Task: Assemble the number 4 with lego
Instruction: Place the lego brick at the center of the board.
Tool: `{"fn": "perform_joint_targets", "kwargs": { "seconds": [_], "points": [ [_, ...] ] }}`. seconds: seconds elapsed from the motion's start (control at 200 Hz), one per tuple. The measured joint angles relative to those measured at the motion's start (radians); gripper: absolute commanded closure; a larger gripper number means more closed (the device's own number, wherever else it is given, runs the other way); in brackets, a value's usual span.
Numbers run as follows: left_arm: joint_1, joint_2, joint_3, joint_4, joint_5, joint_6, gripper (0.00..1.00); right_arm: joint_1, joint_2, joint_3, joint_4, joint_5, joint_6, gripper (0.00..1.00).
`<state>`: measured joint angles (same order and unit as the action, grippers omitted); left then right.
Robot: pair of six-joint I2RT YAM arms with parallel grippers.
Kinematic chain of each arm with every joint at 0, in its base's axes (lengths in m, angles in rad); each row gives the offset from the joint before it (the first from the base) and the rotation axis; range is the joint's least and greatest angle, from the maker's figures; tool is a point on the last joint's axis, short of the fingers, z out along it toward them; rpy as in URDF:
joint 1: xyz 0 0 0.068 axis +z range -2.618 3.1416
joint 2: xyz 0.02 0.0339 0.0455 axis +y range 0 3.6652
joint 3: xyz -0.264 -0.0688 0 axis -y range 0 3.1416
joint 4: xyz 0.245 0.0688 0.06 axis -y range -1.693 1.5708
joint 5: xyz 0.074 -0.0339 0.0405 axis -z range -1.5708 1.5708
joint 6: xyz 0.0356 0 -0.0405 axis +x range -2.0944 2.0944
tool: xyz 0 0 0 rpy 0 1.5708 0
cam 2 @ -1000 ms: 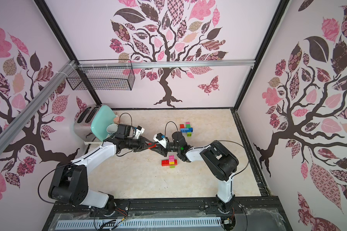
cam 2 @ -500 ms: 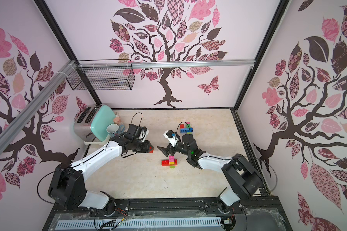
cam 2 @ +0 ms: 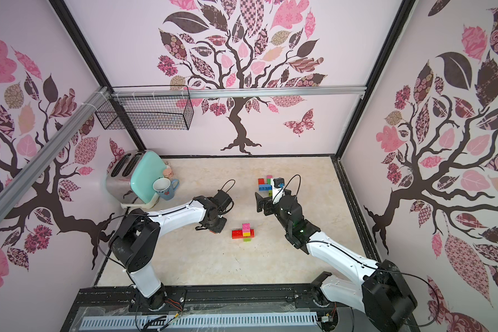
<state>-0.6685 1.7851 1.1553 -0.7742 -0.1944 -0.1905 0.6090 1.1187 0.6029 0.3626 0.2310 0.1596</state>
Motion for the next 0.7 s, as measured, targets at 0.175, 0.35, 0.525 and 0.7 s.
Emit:
{"fn": "perform_joint_targets", "kwargs": {
  "seconds": [0.175,0.35,0.525,0.7],
  "points": [
    [-0.001,0.031,0.031,-0.005,-0.031,0.019,0.81,-0.007,-0.002,0.015,-0.117,0.072,0.045,0.0],
    [-0.001,0.037,0.037,-0.004,-0.045,0.034,0.65,-0.01,0.009,0.055,-0.165,0.104,0.063,0.01],
    [-0.001,0.038,0.037,-0.005,-0.044,0.035,0.62,-0.01,0.012,0.055,-0.17,0.109,0.072,0.0],
    [-0.001,0.04,0.037,-0.006,-0.044,0.035,0.58,-0.01,0.012,0.055,-0.17,0.109,0.083,0.0]
  ]
}}
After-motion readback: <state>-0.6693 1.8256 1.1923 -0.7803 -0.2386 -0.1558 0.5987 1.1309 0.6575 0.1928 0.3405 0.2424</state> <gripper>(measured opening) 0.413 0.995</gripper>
